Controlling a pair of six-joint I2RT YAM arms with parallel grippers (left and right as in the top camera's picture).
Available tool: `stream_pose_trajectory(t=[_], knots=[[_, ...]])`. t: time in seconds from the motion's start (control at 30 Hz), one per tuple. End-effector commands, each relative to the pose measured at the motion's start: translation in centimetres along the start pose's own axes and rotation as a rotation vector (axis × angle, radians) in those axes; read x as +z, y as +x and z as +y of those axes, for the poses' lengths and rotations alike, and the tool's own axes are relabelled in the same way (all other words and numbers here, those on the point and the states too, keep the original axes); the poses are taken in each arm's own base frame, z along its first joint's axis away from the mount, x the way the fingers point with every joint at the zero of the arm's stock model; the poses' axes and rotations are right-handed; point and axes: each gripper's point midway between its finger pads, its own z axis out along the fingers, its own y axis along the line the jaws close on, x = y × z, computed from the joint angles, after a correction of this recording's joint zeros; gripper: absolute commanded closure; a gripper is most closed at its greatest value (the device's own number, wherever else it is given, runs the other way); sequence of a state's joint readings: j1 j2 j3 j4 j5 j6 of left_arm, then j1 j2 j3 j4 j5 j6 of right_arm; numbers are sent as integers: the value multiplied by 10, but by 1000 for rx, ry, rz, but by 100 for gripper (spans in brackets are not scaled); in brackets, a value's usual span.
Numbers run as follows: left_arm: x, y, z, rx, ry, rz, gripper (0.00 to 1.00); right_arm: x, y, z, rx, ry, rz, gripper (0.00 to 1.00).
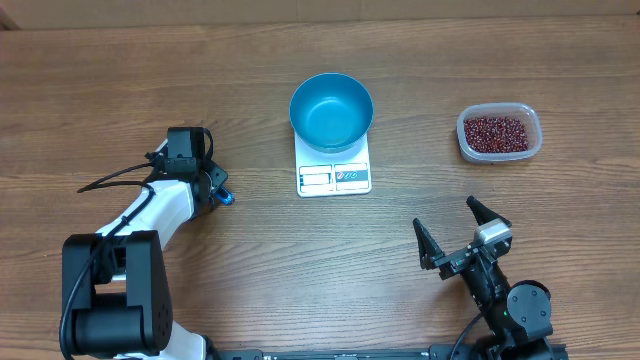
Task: Scoop item into bowl and weigh 150g on scale
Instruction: 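Close the left gripper on the blue handle of the scoop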
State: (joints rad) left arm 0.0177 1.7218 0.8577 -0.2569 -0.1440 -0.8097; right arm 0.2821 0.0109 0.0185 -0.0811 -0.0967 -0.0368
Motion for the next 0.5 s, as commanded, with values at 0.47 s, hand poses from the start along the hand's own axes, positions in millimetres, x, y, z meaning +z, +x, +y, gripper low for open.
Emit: stream_pose_trajectory(t=[0.47], knots=[[2, -10, -1, -7, -10, -28, 84, 0, 2, -1, 3, 6, -2, 0]])
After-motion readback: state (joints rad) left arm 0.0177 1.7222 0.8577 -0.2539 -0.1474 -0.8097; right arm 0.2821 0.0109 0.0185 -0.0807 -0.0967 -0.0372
